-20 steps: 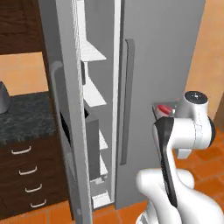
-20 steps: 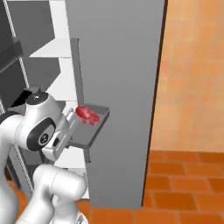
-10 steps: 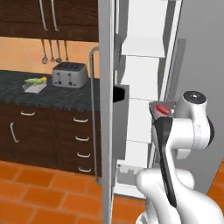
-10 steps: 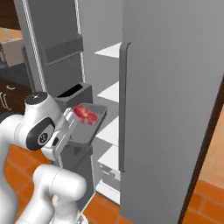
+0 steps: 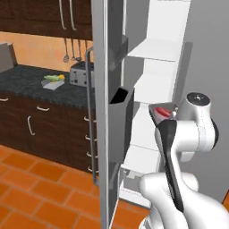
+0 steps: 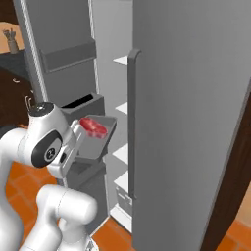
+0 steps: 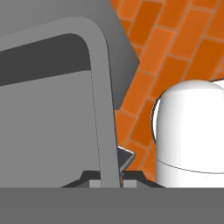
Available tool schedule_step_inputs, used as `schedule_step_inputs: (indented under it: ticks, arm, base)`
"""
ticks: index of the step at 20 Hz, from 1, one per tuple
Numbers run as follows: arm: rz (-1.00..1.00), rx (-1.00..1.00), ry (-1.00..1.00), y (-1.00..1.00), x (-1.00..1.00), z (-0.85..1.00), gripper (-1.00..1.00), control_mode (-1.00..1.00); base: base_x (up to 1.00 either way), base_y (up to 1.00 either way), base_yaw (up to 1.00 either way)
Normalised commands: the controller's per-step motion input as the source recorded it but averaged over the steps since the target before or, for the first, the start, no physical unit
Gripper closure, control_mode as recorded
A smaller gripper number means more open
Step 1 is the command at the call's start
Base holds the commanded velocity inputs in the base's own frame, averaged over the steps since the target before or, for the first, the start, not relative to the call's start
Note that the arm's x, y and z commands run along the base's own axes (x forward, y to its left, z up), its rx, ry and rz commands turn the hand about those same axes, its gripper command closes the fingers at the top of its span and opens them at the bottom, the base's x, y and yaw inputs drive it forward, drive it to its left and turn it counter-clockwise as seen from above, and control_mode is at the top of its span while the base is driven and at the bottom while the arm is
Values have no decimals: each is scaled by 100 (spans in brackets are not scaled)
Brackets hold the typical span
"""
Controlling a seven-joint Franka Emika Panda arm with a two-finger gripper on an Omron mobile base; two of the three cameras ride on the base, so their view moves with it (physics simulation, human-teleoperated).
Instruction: Take the meat container that has the steak and place it on the second highest rack of the freezer. Then take the vegetable container that has the corns and place it on the highest rack of the freezer.
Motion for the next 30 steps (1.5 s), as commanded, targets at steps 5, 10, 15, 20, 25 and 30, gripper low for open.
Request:
schedule_step_inputs:
  ticks: [5, 10, 15, 20, 25, 30]
  arm:
    - [0, 0, 0, 0, 0, 0, 100, 100]
    - [0, 0, 0, 0, 0, 0, 100, 100]
    - [0, 0, 0, 0, 0, 0, 100, 100]
    - [0, 0, 0, 0, 0, 0, 100, 100]
    - [0, 0, 0, 0, 0, 0, 100, 100]
    - [0, 0, 0, 0, 0, 0, 100, 100]
  base:
    - [38, 37, 0]
    - [46, 38, 0]
    - [42, -29, -1]
    - [6, -62, 0]
    - [37, -1, 0]
    - [48, 15, 0]
